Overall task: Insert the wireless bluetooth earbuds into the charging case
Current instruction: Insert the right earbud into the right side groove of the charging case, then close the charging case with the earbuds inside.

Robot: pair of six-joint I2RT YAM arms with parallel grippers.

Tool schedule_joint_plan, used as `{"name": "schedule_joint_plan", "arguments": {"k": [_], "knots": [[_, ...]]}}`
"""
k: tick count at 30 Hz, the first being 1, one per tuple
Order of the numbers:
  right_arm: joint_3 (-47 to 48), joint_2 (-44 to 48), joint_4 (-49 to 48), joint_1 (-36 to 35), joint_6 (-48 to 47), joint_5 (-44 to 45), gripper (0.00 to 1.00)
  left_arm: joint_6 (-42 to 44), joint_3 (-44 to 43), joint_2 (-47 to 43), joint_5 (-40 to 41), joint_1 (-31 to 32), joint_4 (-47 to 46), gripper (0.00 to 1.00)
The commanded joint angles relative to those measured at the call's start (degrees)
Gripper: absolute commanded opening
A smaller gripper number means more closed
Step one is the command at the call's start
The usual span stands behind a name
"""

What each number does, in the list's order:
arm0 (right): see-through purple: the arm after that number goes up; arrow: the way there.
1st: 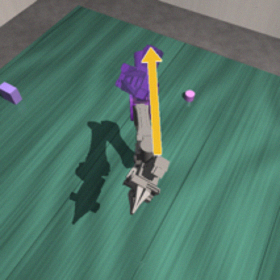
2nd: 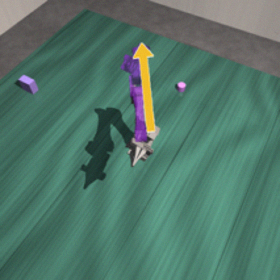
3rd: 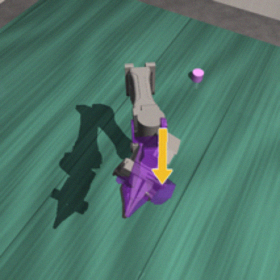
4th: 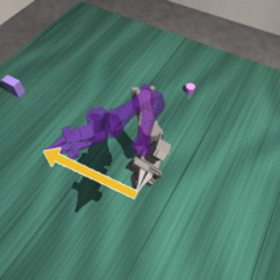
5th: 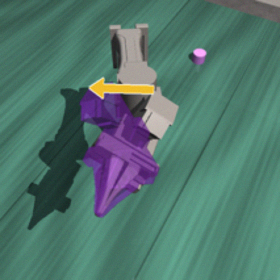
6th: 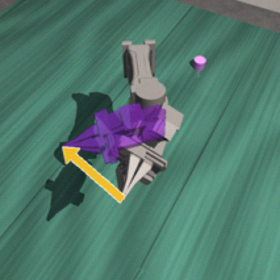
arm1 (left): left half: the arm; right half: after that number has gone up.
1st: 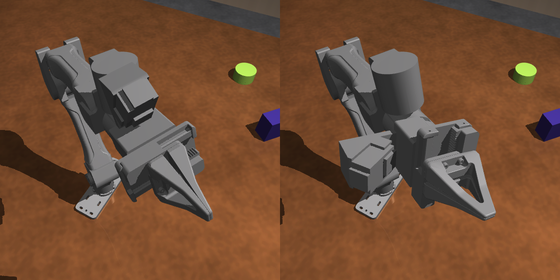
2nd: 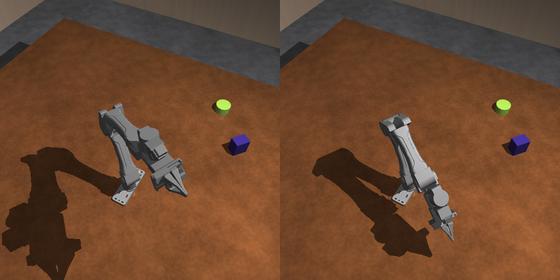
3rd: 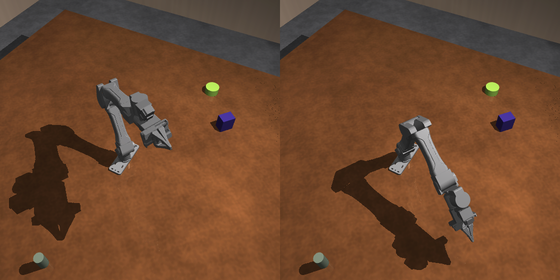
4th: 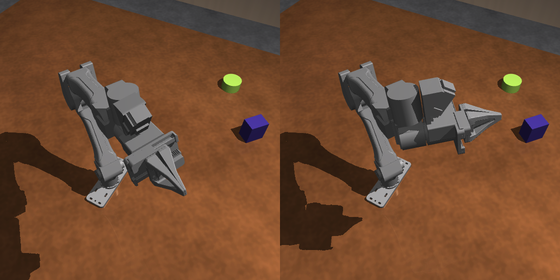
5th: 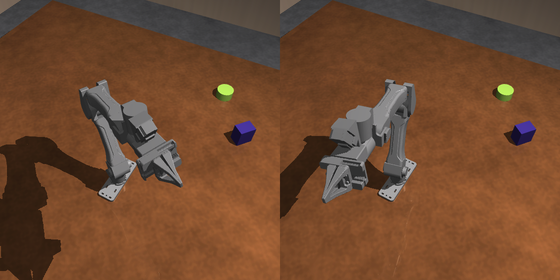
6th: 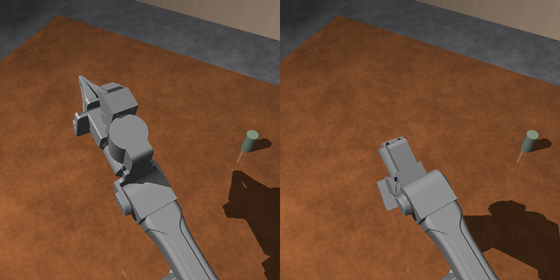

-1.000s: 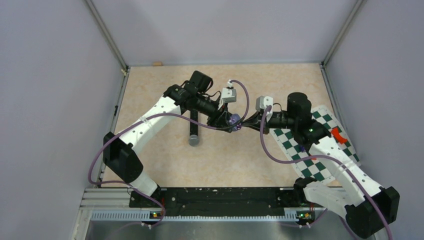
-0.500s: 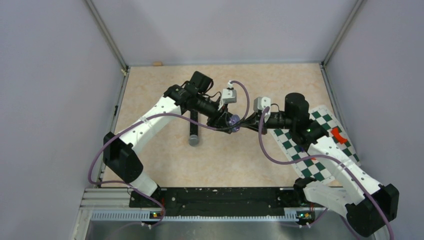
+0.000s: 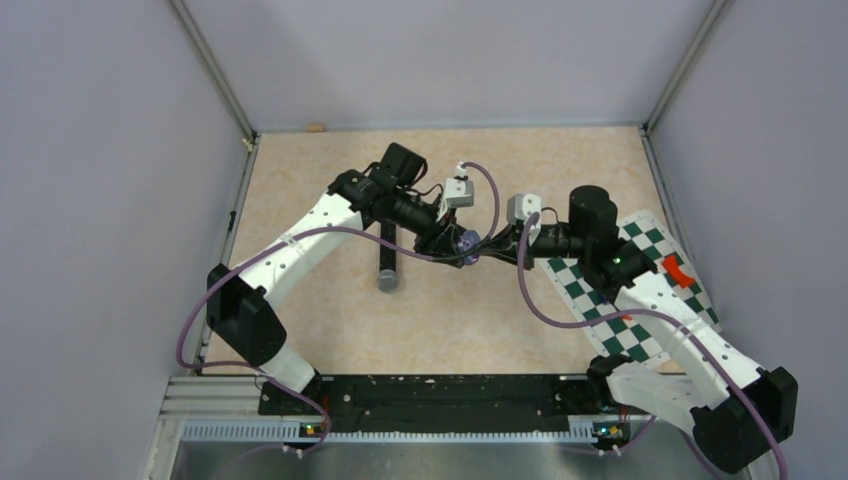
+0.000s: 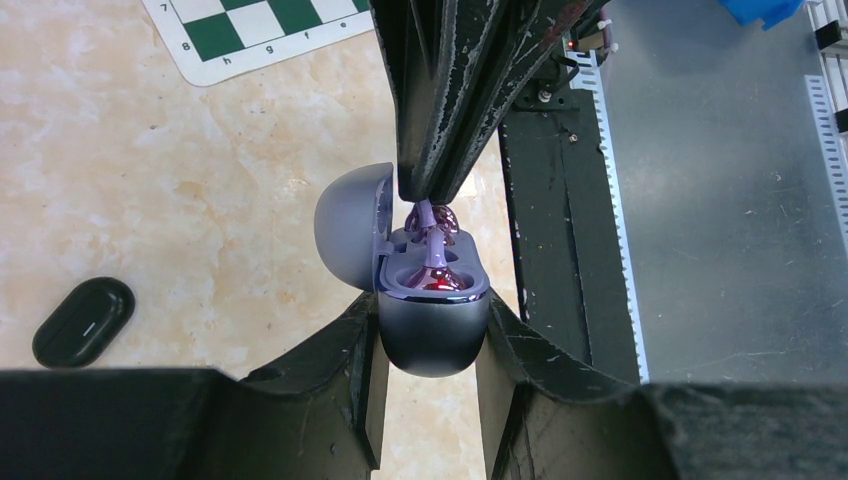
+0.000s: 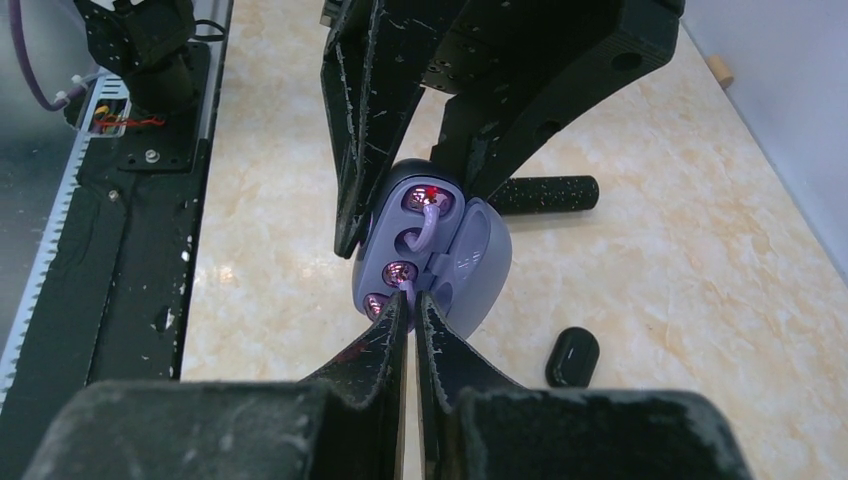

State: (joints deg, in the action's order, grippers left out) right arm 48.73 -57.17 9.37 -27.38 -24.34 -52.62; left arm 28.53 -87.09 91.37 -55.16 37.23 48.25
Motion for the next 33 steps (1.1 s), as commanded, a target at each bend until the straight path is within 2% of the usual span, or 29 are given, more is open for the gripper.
{"name": "schedule_joint_plan", "arguments": {"k": [1, 7, 10, 16, 18, 23, 29, 33], "knots": [[0.3, 0.0, -0.3, -1.1, 0.7, -3.3, 0.03, 0.7, -2.0, -0.9, -1.5, 0.3, -1.4, 0.00], [0.6, -0.2, 0.4, -1.1, 0.7, -4.5, 0.05, 0.8, -2.1, -1.1, -1.4, 0.3, -1.2, 0.00], [1.0, -0.1, 0.7, -1.1, 0.8, -4.6, 0.09, 0.9, -2.1, -1.2, -1.3, 0.3, -1.2, 0.00], [3.0, 2.0, 2.1, -1.0, 1.0, -2.0, 0.37, 1.0, -1.9, -1.7, -1.1, 0.2, -1.2, 0.00], [3.3, 3.4, 1.9, -0.9, 0.7, 0.2, 0.42, 1.0, -1.7, -1.9, -1.0, 0.2, -1.3, 0.00], [2.2, 7.7, -3.9, 1.0, 4.0, 9.5, 0.44, 1.1, -1.7, -2.2, -1.0, 0.3, -1.3, 0.00], [-0.7, 6.0, -11.5, 1.7, 6.2, 24.6, 0.45, 1.0, -1.8, -2.2, -1.3, 0.3, -1.2, 0.00], [-0.8, 1.7, -11.7, 1.7, 6.0, 26.6, 0.46, 1.2, -1.7, -2.5, -1.3, 0.3, -1.1, 0.00]]}}
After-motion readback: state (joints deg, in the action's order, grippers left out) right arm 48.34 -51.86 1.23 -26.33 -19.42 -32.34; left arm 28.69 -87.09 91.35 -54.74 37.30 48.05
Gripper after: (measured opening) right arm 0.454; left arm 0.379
